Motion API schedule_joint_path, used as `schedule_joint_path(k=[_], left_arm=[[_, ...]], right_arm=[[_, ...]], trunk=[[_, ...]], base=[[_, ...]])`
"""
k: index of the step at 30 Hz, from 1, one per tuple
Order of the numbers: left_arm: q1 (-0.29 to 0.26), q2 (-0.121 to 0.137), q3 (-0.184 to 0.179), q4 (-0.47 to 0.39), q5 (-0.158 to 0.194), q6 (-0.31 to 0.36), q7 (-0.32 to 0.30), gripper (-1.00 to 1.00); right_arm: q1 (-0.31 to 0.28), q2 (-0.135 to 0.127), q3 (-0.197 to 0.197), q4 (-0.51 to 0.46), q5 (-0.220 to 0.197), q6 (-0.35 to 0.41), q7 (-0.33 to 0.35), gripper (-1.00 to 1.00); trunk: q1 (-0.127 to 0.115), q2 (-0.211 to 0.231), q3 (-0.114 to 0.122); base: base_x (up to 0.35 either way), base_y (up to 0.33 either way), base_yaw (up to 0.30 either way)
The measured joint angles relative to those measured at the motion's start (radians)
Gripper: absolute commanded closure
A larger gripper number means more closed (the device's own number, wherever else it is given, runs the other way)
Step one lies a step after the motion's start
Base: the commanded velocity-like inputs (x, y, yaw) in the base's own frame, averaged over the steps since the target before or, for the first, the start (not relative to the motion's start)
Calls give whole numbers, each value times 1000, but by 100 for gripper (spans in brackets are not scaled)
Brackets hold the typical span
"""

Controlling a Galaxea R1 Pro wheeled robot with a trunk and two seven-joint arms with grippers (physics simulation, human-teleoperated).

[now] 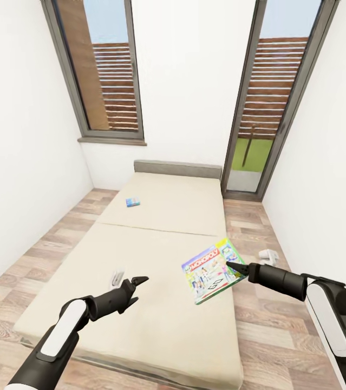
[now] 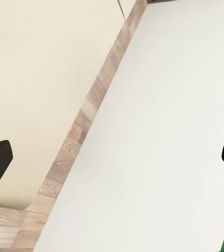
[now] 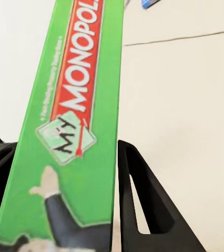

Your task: Put all the toys in the child's room - the three board games (two on the bed and one on the table), the two jigsaw puzzles on the table, and the tennis ball on the table - inside the toy box on the table in the child's room.

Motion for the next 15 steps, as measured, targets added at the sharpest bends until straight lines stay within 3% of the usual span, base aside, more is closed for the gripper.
schedule_joint_path(k=[9,15], left_arm=[[1,0,1,7,-30,0,0,-100],[11,1,2,14,-55,-3,0,-100]], right_arm=[[0,1,2,-6,1,13,-1,100],[-1,2,3,-6,4,13,-3,100]], trunk=[[0,0,14],[0,0,22]], base=[[0,0,24],[0,0,149]])
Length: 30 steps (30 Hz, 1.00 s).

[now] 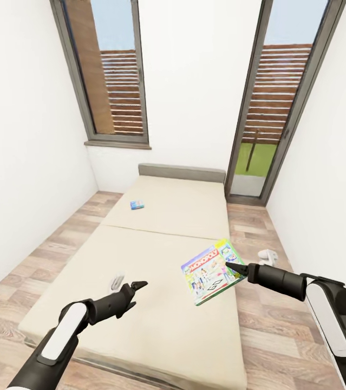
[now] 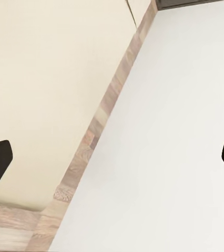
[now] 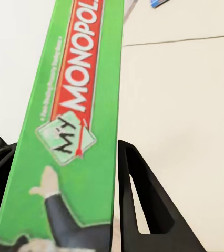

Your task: Put all the toys in the child's room - the three board games (two on the bed and one on the table), the two jigsaw puzzles on the table, and the tennis ball on the table - inside the toy box on the table in the child's room.

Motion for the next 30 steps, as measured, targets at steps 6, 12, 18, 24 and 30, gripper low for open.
schedule_joint_path(k=[6,12,18,24,30], left_arm=[[21,-4,3,4,-39,-30,-1,-100],[28,-6,3,5,-52,-52,-1,-100],[31,-7,2,5,-57,-62,-1,-100],[32,-8,2,6,-59,-67,-2,-100],[32,-10,1,6,-60,-72,0,-100]], right_arm=[[0,0,0,0,2,-1,-2,100],[0,0,0,0,3,-2,-2,100],[0,0,0,0,5,-3,-2,100],[0,0,1,1,7,-5,-2,100],[0,0,3,1,8,-3,-3,100]], trunk=[[0,0,6],[0,0,11],[0,0,15],[0,0,18],[0,0,21]], base=[[0,0,222],[-21,29,251],[-117,173,266],[-166,246,276],[-147,214,281]])
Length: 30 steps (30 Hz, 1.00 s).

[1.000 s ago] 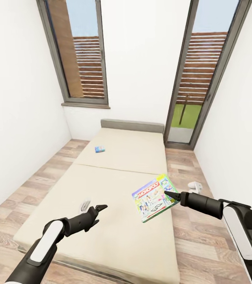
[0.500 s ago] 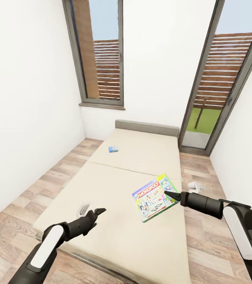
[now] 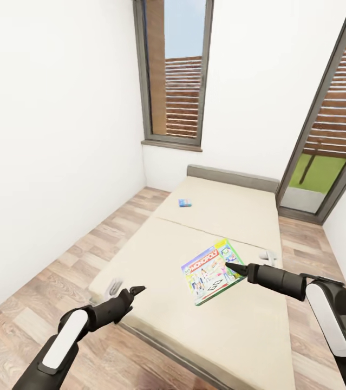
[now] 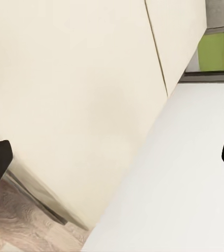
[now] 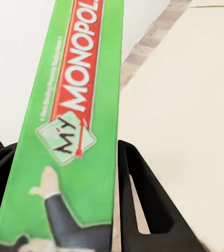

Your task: Put all the toys in the child's room - the three board games (two on the bed and one on the table), the two jigsaw puzzles on the table, and the tennis ball on the table - inside the toy box on the table in the child's room.

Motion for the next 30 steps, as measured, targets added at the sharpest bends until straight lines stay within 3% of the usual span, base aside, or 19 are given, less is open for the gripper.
schedule_joint_path(k=[30], left_arm=[[0,-1,-1,0,-2,-4,1,-100]], right_arm=[[0,0,3,-1,1,4,1,100]], trunk=[[0,0,11]], base=[[-19,27,284]])
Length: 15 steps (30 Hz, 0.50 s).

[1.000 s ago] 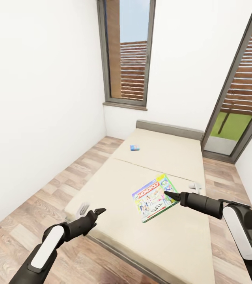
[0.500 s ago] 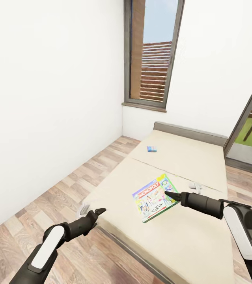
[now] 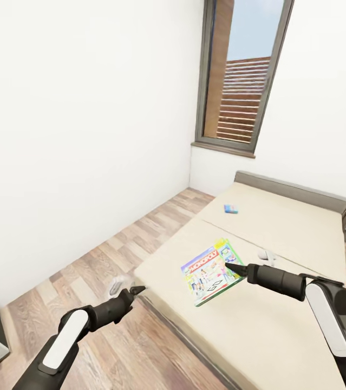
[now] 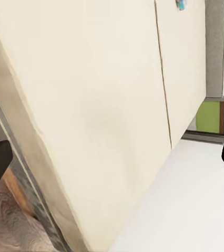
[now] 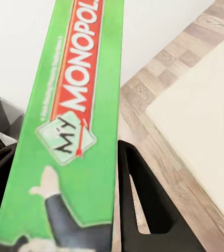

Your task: Put all the toys in the child's room - the three board games (two on the bed and one on the table), the two jigsaw puzzles on the table, and the tennis ball on the table - inside the toy box on the table in the child's room.

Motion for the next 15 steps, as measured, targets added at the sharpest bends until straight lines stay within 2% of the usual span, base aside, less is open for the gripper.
schedule_joint_path(k=[15], left_arm=[[1,2,0,0,0,-2,0,-100]], right_arm=[[0,0,1,0,0,0,0,100]], trunk=[[0,0,5]], base=[[0,0,285]])
